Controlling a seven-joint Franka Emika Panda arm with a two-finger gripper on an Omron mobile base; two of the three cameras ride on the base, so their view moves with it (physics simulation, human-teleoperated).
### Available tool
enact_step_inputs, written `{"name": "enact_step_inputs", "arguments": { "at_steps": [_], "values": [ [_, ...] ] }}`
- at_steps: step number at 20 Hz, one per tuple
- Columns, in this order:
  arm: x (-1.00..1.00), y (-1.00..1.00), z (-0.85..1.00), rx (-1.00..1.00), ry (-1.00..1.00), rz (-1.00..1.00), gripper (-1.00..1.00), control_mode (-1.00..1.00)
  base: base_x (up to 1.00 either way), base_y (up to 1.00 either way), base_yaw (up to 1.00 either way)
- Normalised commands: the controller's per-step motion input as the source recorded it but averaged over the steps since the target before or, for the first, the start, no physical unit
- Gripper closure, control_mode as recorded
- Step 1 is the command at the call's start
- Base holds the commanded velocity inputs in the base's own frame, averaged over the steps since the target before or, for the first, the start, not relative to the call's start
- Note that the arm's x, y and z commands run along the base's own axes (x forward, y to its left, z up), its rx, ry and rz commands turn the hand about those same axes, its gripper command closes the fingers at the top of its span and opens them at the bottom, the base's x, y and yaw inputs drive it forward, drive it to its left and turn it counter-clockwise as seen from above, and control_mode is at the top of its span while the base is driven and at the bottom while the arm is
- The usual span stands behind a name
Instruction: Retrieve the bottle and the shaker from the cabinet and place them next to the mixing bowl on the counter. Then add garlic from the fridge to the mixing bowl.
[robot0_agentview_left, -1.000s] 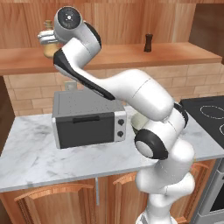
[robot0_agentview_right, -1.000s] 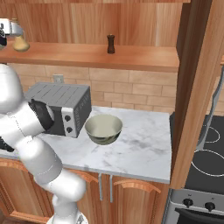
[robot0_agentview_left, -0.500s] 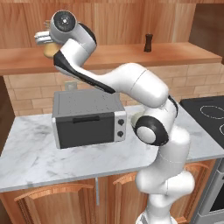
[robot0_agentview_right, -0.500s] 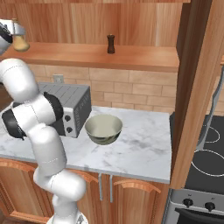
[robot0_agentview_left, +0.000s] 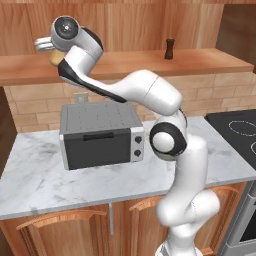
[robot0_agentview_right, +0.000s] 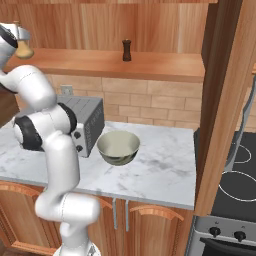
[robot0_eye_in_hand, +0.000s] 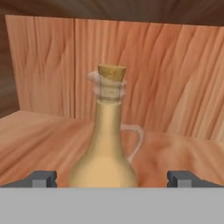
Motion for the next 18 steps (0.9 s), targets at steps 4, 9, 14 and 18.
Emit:
{"name": "enact_step_inputs", "arguments": {
  "at_steps": [4, 9, 14, 18],
  "values": [
    [0.32, 0.14, 0.12, -0.04, 0.00, -0.01, -1.00, -1.00, 0.00, 0.00, 0.00],
    [0.30, 0.00, 0.02, -0.03, 0.00, -0.03, -1.00, -1.00, 0.00, 0.00, 0.00],
    [0.36, 0.00, 0.00, -0.01, 0.01, -0.04, -1.00, -1.00, 0.00, 0.00, 0.00],
    [0.40, 0.00, 0.00, 0.00, 0.00, -0.02, -1.00, -1.00, 0.00, 0.00, 0.00]
  ]
}}
